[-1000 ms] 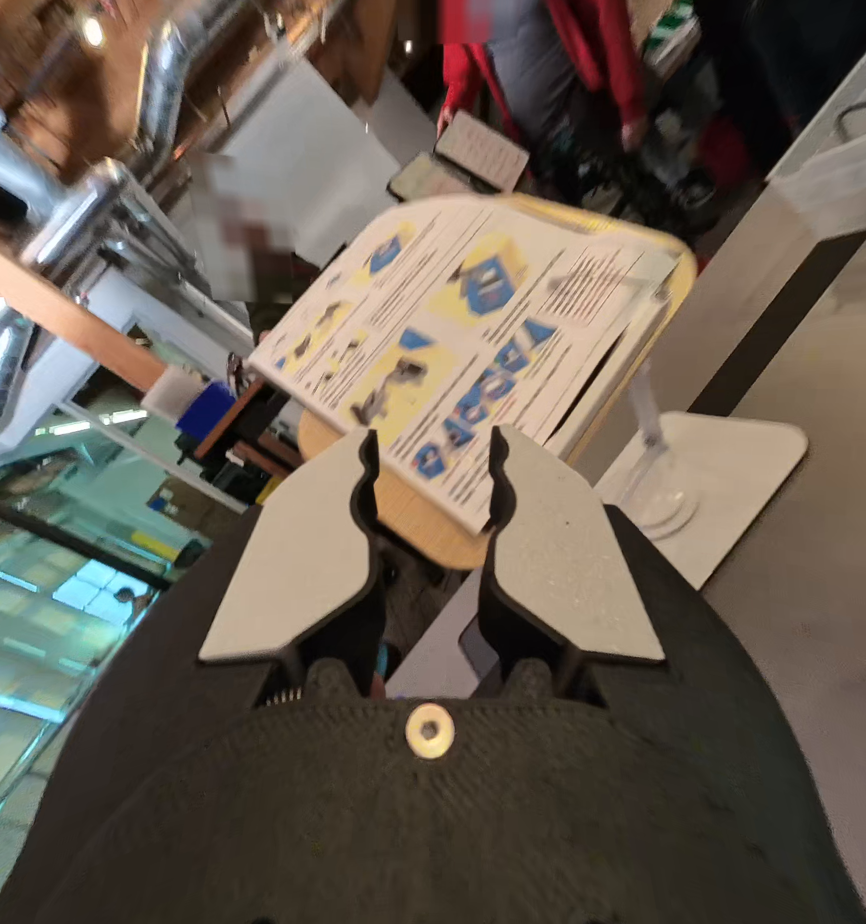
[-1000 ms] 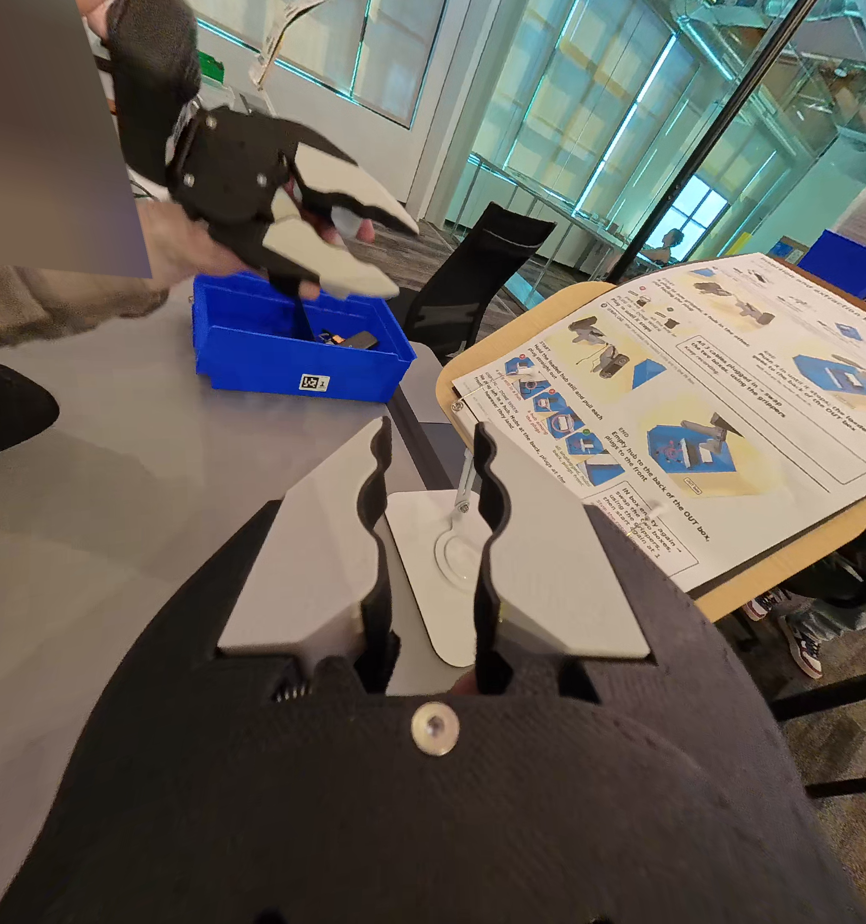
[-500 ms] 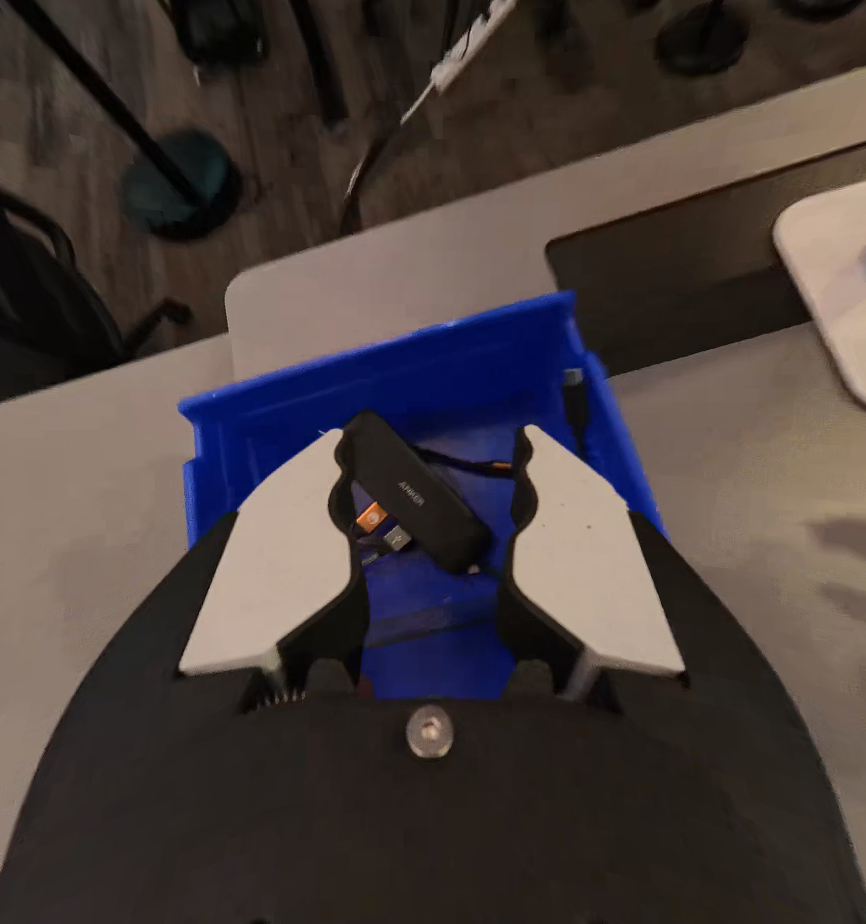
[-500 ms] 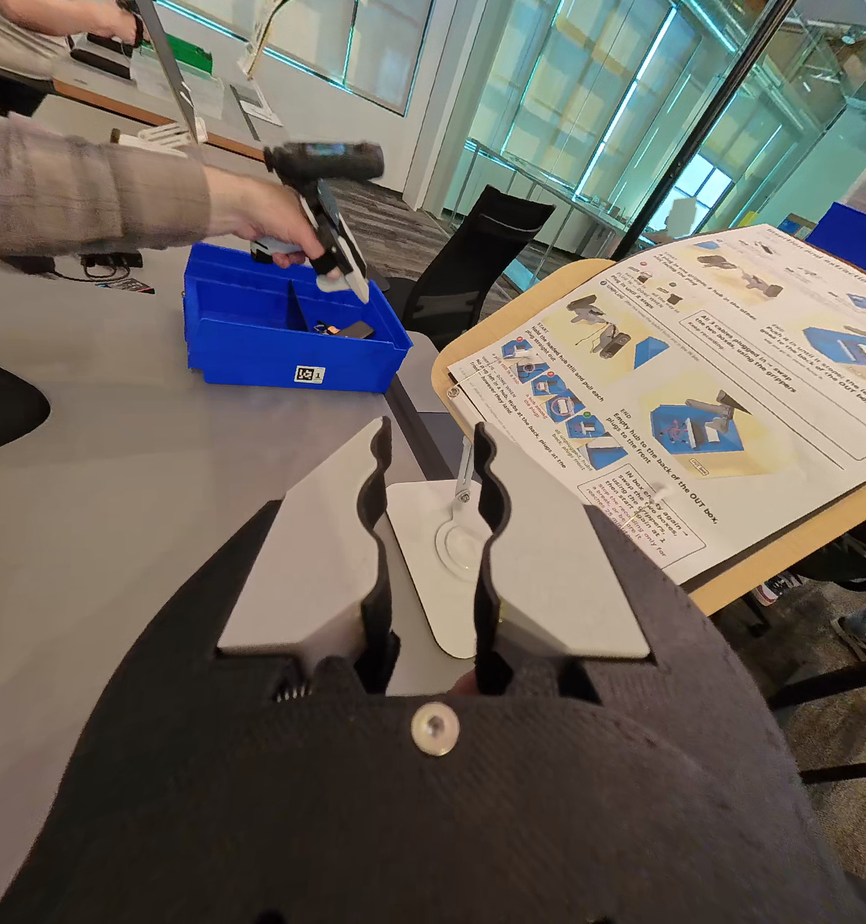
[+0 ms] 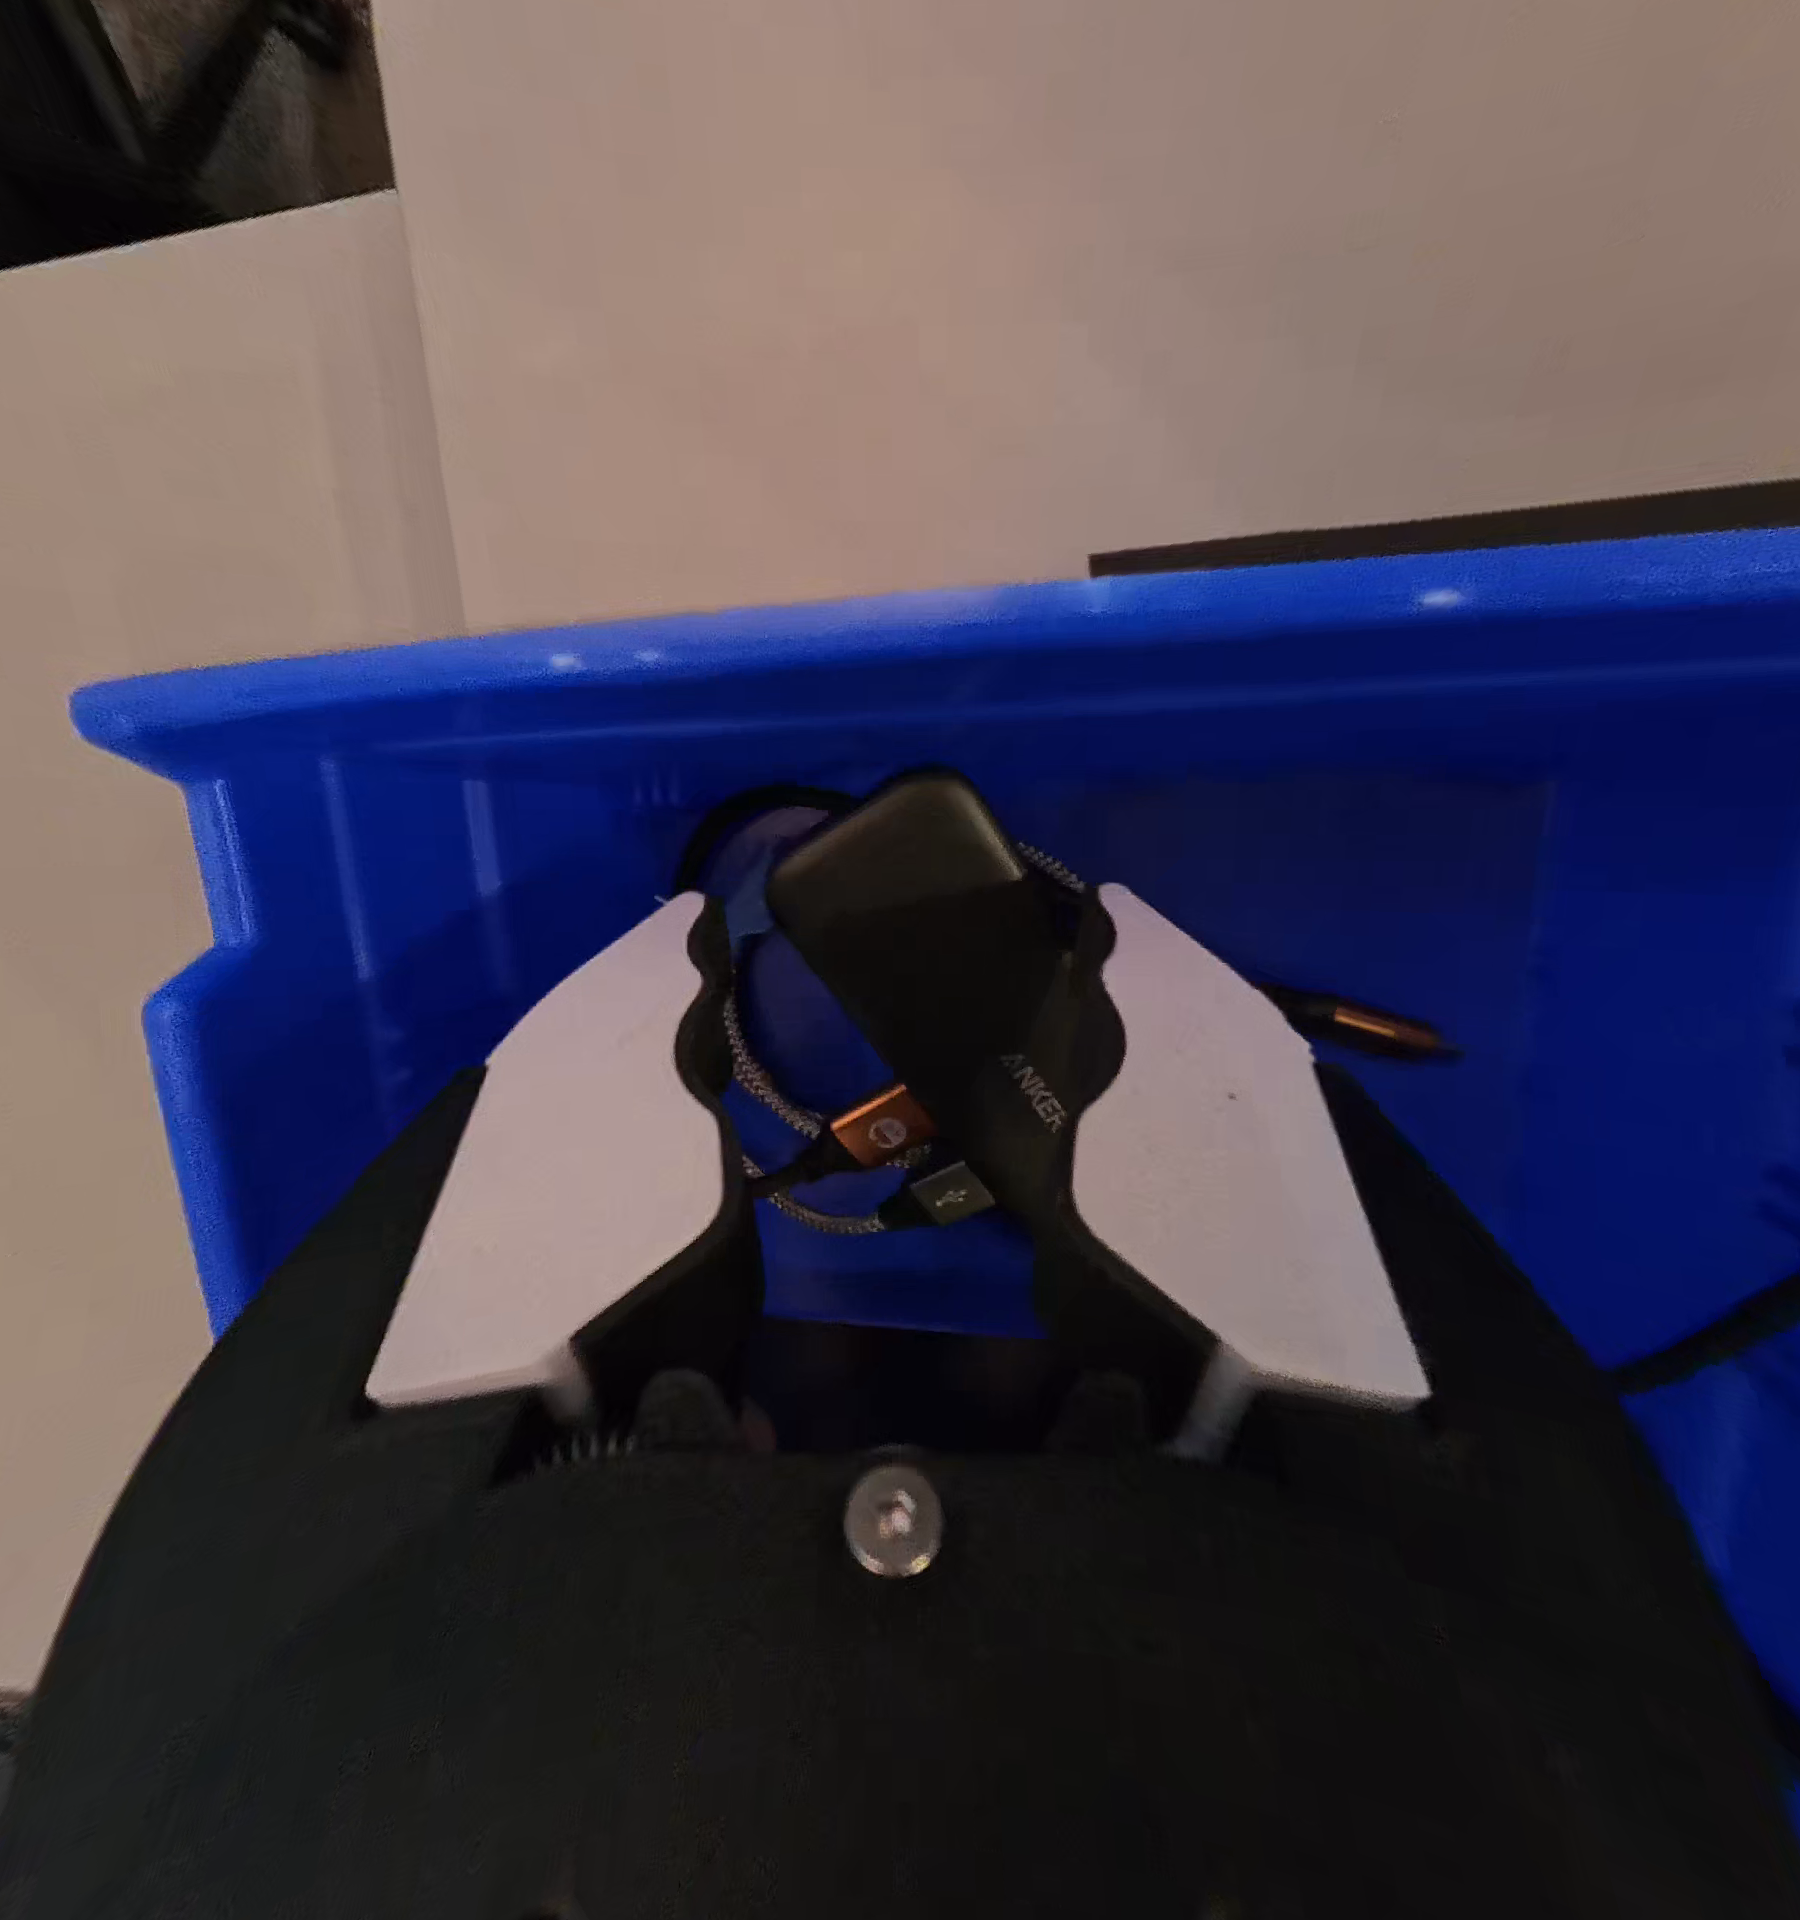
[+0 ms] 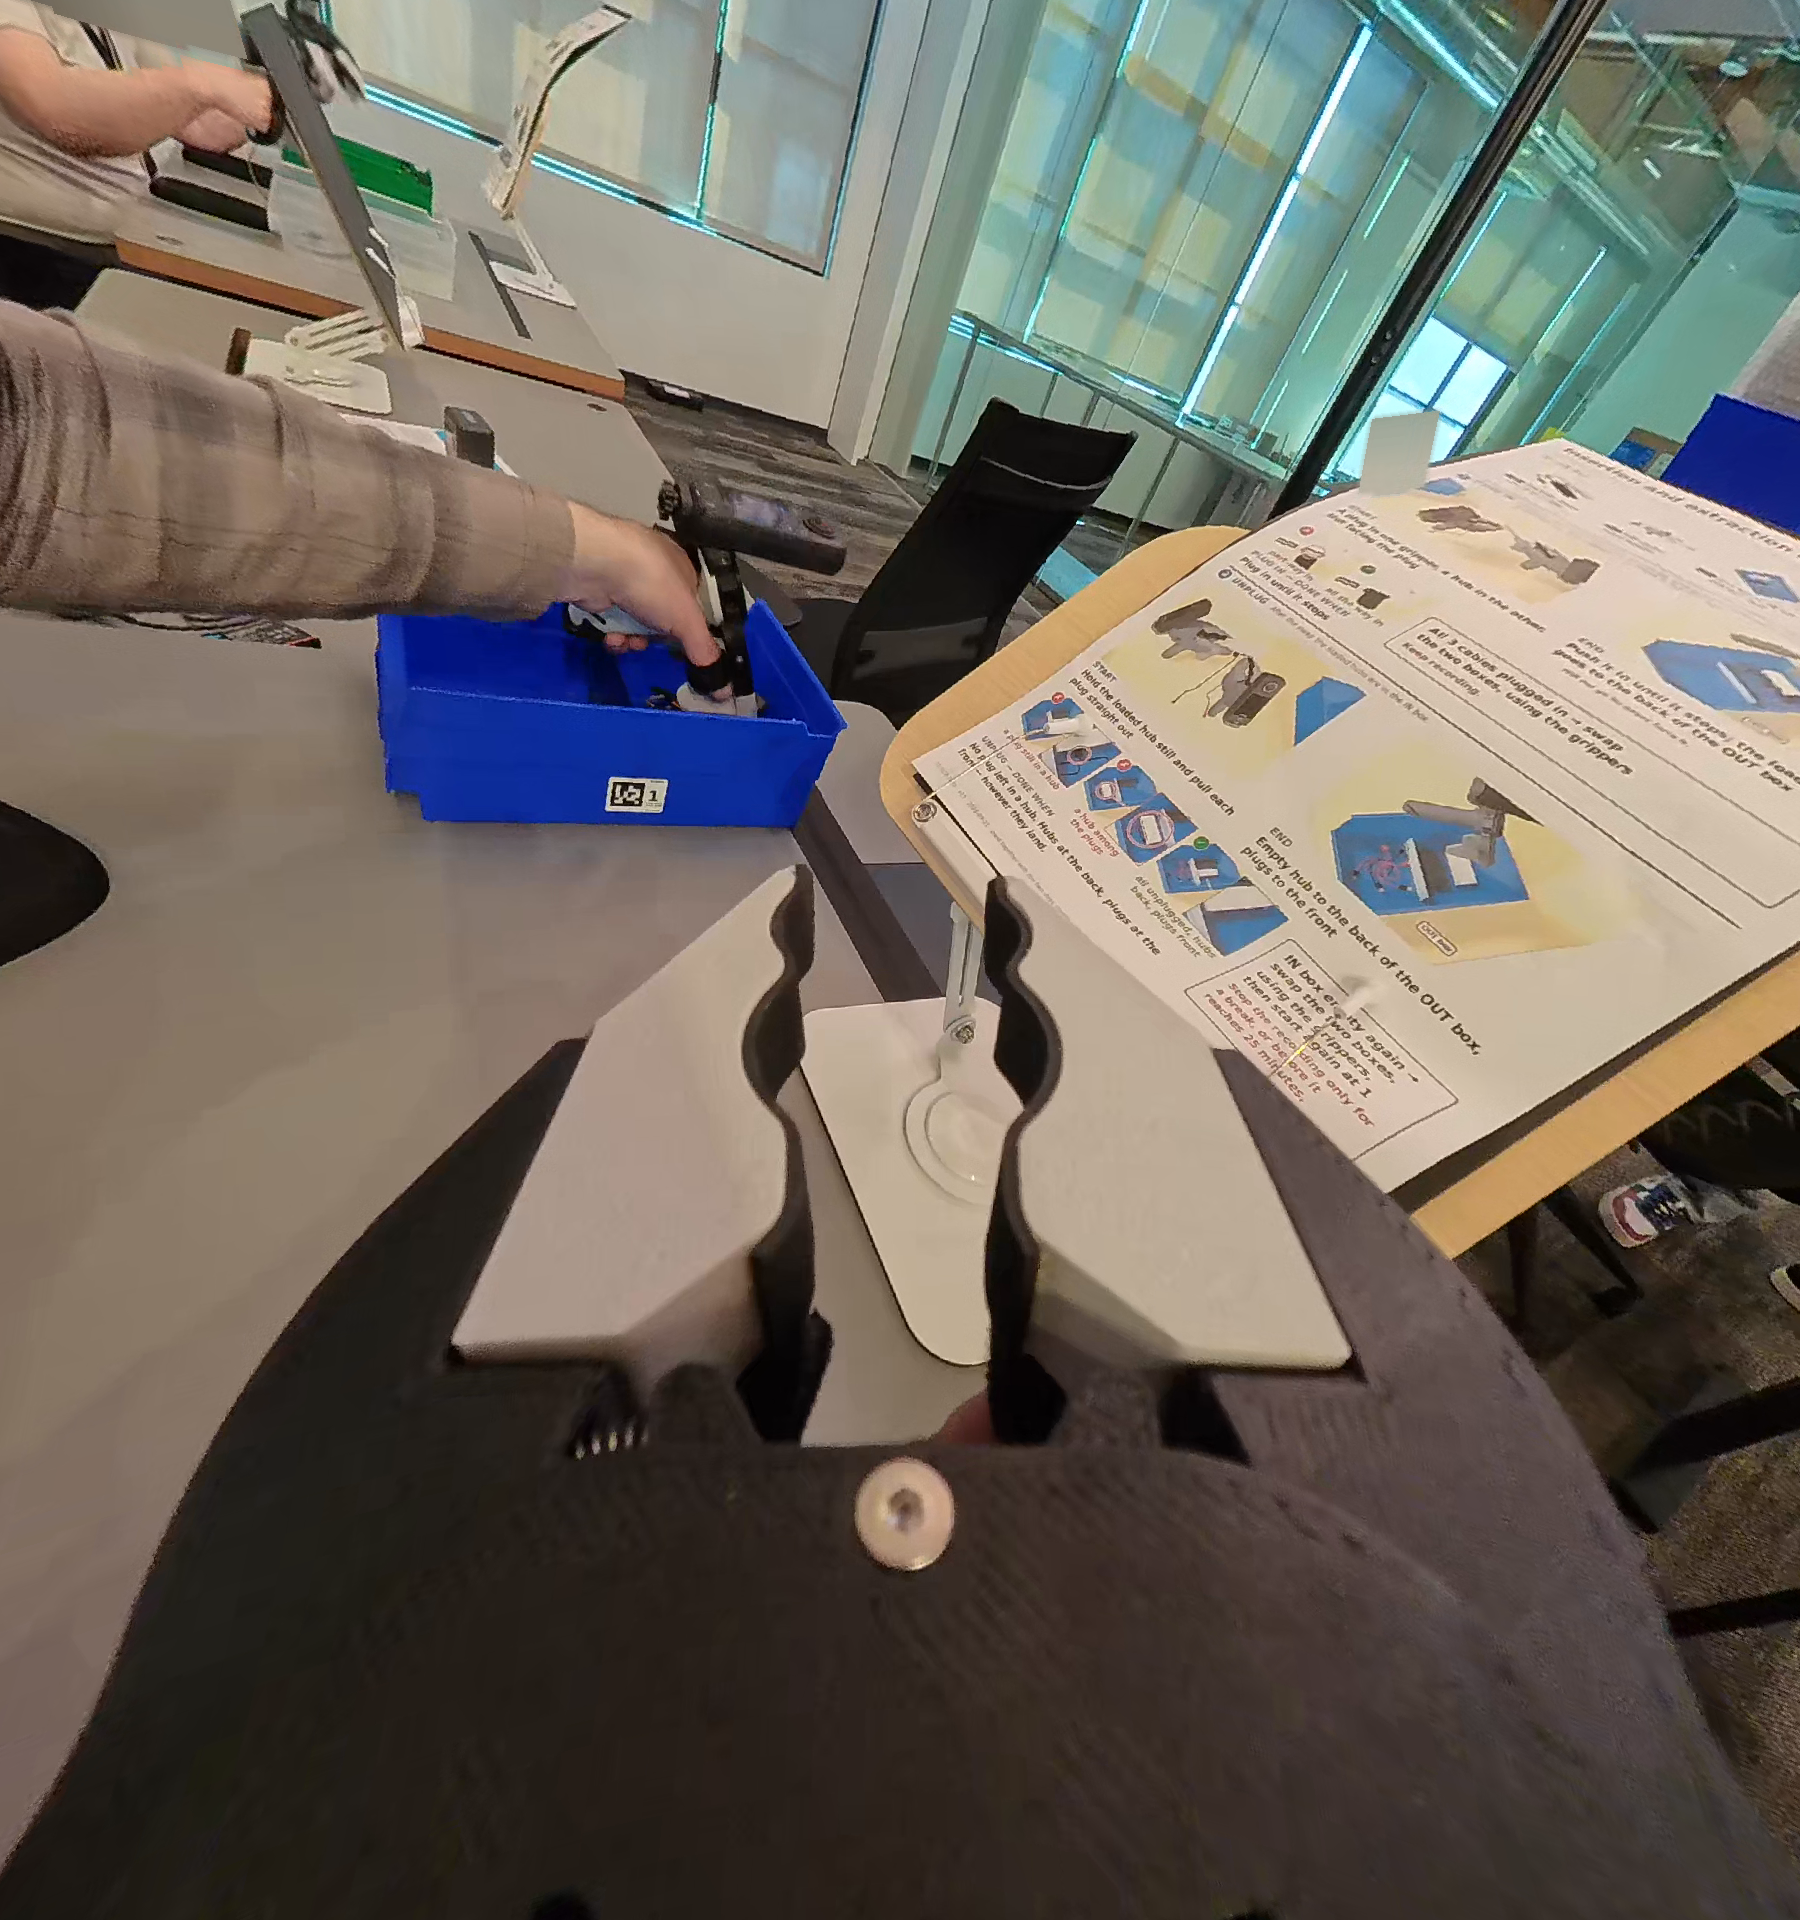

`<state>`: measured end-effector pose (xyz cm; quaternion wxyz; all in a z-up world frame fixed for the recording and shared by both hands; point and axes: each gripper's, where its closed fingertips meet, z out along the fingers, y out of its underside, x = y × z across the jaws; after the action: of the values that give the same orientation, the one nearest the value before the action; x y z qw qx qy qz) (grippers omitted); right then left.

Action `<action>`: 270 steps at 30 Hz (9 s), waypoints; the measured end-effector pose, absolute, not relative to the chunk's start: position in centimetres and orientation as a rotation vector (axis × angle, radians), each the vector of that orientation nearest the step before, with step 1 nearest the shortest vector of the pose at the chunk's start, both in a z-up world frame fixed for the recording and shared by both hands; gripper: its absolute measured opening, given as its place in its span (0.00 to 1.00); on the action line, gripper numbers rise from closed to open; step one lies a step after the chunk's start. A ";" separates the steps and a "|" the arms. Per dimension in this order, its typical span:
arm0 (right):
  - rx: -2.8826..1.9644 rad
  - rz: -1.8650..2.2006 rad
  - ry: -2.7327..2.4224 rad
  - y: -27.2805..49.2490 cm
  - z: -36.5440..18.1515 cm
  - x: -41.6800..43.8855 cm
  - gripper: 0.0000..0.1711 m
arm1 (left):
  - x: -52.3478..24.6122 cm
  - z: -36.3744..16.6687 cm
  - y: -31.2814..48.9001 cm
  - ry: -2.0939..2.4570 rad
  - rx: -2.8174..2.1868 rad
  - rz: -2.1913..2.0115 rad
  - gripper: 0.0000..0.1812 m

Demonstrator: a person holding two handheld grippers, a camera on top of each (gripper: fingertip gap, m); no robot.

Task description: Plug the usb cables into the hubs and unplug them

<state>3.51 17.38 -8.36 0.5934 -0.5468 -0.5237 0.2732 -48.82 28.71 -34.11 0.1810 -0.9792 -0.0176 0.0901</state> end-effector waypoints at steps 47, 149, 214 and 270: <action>-1.209 0.681 -1.273 15.7 -8.3 0.5 0.18 | -46.5 -17.9 22.8 0.030 -1.893 0.154 0.27; -1.173 1.318 -1.216 8.3 -11.7 -14.0 0.06 | -11.6 -3.4 11.6 0.644 -1.523 -0.005 0.29; -0.602 -0.560 -0.994 14.7 -11.2 -12.4 0.22 | -14.0 -5.6 13.0 0.172 -1.738 -1.019 0.07; -0.472 -0.038 -1.655 5.8 -10.3 -6.6 0.12 | -8.2 -11.2 7.7 1.581 -1.060 0.276 0.07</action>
<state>-6.62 5.80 -10.32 0.6518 -0.2081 -0.7291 -0.0167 -8.20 7.75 -11.25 0.5721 -0.4521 0.6742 0.1175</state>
